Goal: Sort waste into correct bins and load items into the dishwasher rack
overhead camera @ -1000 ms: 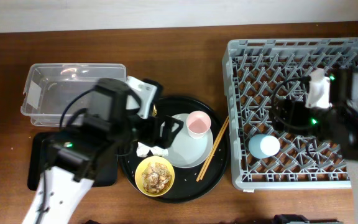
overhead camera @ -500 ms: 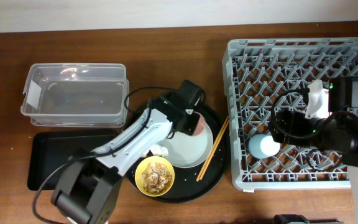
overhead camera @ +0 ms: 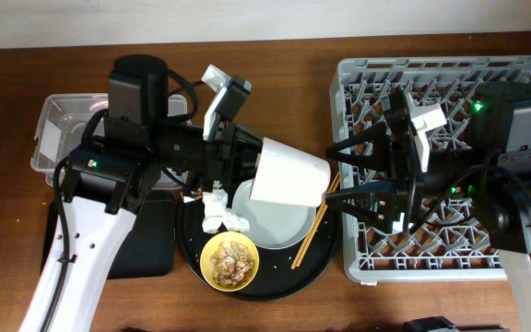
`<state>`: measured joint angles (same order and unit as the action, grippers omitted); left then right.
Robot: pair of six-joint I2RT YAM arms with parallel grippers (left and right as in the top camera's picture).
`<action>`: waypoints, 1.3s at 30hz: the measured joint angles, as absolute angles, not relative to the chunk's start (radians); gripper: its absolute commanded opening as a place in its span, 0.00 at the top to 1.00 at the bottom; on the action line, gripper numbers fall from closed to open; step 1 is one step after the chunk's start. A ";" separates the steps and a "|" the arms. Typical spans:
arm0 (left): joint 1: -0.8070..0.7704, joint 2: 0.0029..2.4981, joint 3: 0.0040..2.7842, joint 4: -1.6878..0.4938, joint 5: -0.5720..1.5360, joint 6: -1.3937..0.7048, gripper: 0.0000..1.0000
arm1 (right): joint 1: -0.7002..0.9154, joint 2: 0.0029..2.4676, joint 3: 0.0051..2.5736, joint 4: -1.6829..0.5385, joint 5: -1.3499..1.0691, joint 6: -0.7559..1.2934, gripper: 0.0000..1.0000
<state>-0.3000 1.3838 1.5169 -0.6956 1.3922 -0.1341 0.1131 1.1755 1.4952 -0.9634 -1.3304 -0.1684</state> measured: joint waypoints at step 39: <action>-0.332 1.380 1.517 -0.859 0.978 -0.123 0.00 | -0.607 1.676 1.648 -1.530 -0.206 0.249 0.11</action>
